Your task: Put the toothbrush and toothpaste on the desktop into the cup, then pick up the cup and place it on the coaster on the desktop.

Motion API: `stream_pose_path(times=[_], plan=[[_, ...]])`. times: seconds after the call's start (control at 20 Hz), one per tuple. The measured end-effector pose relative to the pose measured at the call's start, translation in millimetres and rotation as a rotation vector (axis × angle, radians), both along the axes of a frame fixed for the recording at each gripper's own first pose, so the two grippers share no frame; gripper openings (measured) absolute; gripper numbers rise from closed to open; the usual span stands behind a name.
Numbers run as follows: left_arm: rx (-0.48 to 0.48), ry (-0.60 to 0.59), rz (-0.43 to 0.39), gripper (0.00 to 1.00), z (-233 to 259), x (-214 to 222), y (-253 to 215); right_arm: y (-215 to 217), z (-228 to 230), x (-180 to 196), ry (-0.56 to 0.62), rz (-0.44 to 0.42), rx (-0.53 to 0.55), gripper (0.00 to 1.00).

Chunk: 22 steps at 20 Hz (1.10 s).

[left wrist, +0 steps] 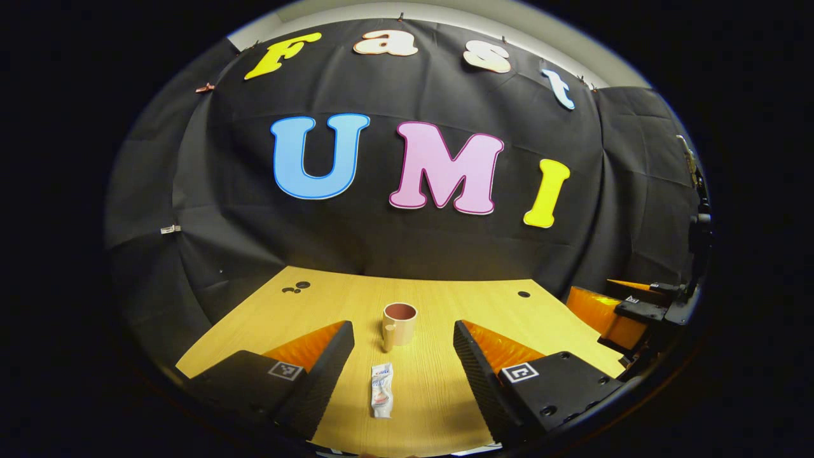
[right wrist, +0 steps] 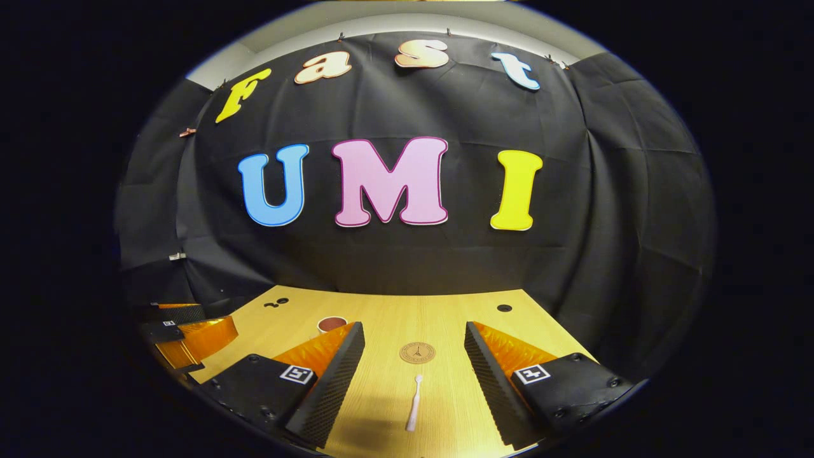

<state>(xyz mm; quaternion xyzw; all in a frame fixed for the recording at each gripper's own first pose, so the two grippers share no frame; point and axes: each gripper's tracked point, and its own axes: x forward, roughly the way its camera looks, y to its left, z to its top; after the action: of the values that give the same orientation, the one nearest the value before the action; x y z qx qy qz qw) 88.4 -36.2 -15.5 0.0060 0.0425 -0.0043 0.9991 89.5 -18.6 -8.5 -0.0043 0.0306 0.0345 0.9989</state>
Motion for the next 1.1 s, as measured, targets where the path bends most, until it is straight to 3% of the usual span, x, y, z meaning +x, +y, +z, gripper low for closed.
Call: stream_pose_path(times=[0.85,1.1], plan=[[0.005,0.166,0.068,0.97,-60,32,17,-12,-20,41,0.076,0.021,0.015,0.98],[-0.043,0.243,0.112,0.98,-92,47,30,-13,-36,59,0.12,0.039,0.016,0.97]])
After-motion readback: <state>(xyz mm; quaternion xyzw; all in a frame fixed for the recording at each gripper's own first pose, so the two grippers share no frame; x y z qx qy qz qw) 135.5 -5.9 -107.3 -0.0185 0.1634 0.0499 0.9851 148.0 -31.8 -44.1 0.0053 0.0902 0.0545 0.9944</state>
